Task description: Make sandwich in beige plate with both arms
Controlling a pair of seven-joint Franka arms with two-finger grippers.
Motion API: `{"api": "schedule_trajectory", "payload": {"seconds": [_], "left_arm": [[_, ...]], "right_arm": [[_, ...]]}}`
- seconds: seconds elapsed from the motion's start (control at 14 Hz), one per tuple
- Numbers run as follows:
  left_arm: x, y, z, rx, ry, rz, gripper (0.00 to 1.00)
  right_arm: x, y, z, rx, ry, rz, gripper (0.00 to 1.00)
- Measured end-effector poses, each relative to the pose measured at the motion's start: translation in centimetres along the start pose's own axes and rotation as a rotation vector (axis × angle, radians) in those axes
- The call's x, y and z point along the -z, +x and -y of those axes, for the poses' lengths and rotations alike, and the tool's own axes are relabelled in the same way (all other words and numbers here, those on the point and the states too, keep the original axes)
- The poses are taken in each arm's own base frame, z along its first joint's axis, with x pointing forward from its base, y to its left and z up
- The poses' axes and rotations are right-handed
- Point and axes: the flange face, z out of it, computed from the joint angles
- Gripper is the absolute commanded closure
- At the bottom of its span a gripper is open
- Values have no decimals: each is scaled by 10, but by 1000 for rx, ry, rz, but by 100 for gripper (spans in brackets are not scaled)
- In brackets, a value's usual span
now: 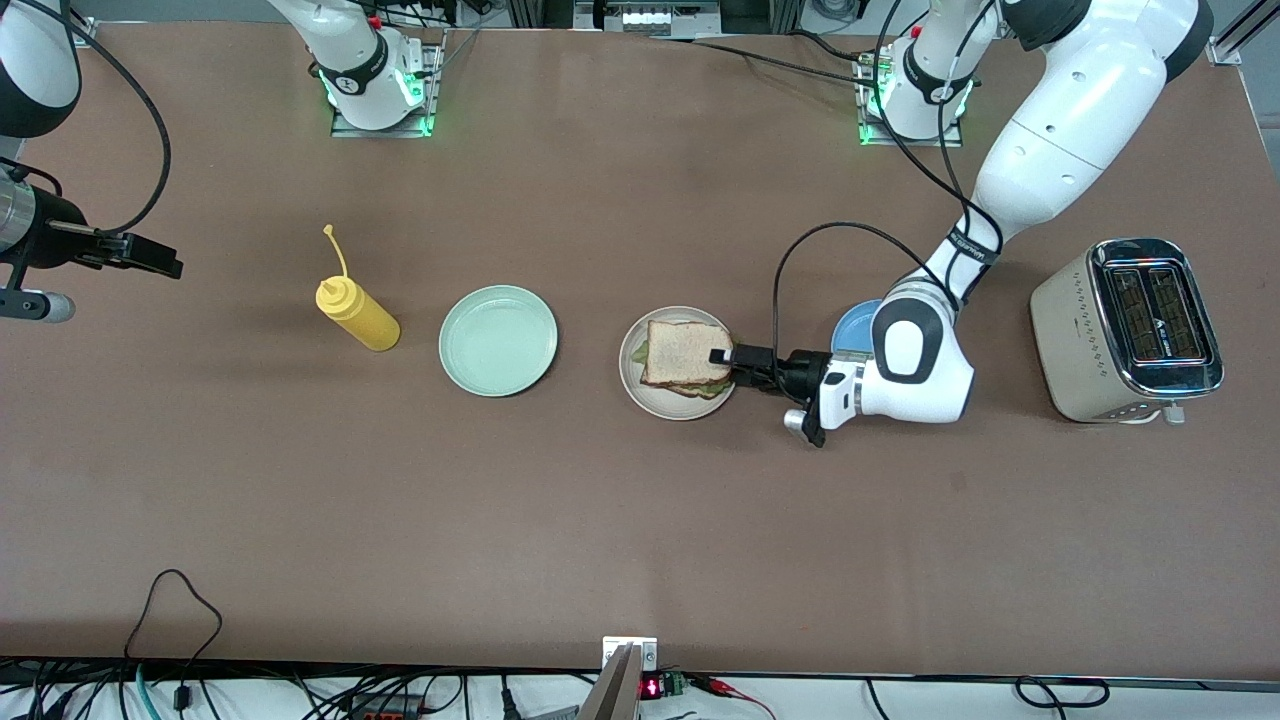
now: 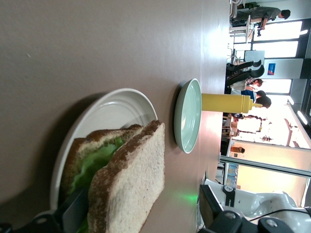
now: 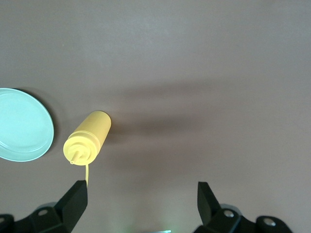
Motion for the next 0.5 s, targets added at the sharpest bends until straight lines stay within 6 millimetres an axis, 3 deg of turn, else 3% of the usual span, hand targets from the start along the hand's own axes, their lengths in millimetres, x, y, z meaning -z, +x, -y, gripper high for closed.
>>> {"api": "schedule_trajectory", "payload": {"seconds": [0.28,0.5], "left_arm": [[30,6,-21,-31,26,-26,0],[60,-5,-36,-41,65,24,0]], "right_arm": [[1,-1,6,11,-2,1,0],[1,-1,14,26,-5,1,0]]}}
